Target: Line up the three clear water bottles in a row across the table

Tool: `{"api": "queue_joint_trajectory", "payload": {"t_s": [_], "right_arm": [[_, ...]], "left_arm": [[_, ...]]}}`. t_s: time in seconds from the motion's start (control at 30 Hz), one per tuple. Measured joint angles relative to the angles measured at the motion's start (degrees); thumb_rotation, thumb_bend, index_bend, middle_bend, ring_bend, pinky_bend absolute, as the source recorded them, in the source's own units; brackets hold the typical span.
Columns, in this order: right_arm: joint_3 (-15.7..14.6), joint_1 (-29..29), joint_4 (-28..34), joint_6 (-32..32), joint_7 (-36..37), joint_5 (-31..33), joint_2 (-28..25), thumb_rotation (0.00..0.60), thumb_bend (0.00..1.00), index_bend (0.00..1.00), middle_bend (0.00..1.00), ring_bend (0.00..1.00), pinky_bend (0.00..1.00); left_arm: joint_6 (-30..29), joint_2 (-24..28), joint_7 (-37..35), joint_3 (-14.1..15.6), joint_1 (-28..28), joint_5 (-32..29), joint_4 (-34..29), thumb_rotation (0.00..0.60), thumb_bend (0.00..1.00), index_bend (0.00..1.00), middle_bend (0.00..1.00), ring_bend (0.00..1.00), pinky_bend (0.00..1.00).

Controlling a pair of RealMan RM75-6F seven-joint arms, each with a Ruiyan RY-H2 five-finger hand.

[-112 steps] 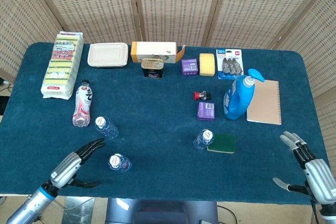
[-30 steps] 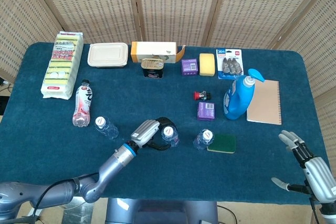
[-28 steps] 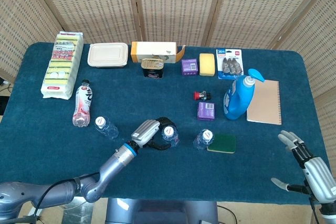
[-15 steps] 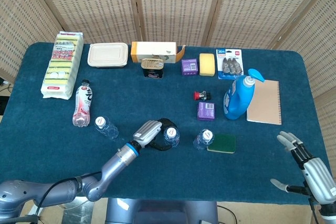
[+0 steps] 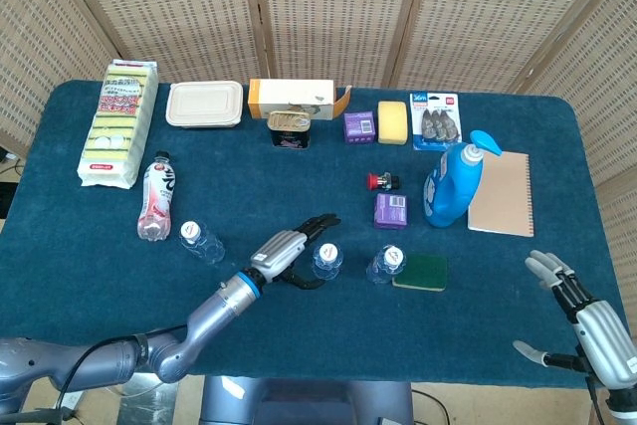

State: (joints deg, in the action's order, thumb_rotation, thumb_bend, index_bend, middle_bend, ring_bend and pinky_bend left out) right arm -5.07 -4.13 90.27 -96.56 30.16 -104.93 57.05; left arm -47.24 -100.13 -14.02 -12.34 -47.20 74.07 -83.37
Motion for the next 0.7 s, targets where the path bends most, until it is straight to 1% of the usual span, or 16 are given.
{"api": "queue_joint_trajectory", "payload": {"t_s": [0.13, 0.23, 0.3, 0.37, 0.47, 0.6, 0.67, 0.7], "right_arm": [[-0.1, 0.1, 0.2, 0.0, -0.6, -0.2, 0.0, 0.600, 0.03, 0.06, 0.05, 0.05, 0.28], [-0.2, 0.1, 0.5, 0.1, -1.1, -0.3, 0.0, 0.600, 0.03, 0.06, 0.05, 0.05, 0.28], [-0.3, 0.1, 0.7, 0.2, -1.5, -0.5, 0.1, 0.600, 0.03, 0.06, 0.05, 0.05, 0.28], [-0.3, 0.1, 0.9, 0.3, -1.9, -0.6, 0.1, 0.600, 0.03, 0.06, 0.05, 0.05, 0.28], [-0.4, 0.0, 1.1, 0.5, -2.3, -0.8, 0.2, 0.600, 0.03, 0.06, 0.05, 0.05, 0.28], [-0.4, -0.1, 1.2, 0.8, -2.8, -0.9, 0.2, 0.600, 0.03, 0.06, 0.05, 0.05, 0.28], [-0.4, -0.2, 1.3, 0.9, -3.0, -0.9, 0.3, 0.600, 0.03, 0.06, 0.05, 0.05, 0.28], [-0.4, -0.2, 1.4, 0.9, -3.1, -0.9, 0.3, 0.600, 0.03, 0.06, 0.05, 0.05, 0.28]], "left_arm": [[-1.6, 3.5, -0.5, -0.1, 0.8, 1.3, -5.1, 0.600, 0.21, 0.00, 0.00, 0.00, 0.15], [-3.1, 6.8, -0.5, -0.4, 1.6, 2.5, -9.6, 0.600, 0.19, 0.00, 0.00, 0.00, 0.11], [-4.4, 9.3, -0.2, -0.5, 2.1, 3.3, -12.5, 0.600, 0.13, 0.00, 0.00, 0.00, 0.04], [-6.5, 12.3, 0.7, -0.7, 3.1, 4.6, -15.8, 0.600, 0.08, 0.00, 0.00, 0.00, 0.01], [-10.5, 16.3, 2.1, -0.8, 4.8, 6.5, -20.0, 0.600, 0.05, 0.00, 0.00, 0.00, 0.00], [-15.4, 21.6, 2.5, -1.0, 7.5, 8.8, -24.3, 0.600, 0.05, 0.00, 0.00, 0.00, 0.00], [-17.4, 25.6, 2.3, -0.8, 9.5, 9.9, -26.6, 0.600, 0.05, 0.00, 0.00, 0.00, 0.00], [-17.8, 26.7, 2.1, -0.8, 10.0, 10.1, -27.1, 0.600, 0.05, 0.00, 0.00, 0.00, 0.00]]}}
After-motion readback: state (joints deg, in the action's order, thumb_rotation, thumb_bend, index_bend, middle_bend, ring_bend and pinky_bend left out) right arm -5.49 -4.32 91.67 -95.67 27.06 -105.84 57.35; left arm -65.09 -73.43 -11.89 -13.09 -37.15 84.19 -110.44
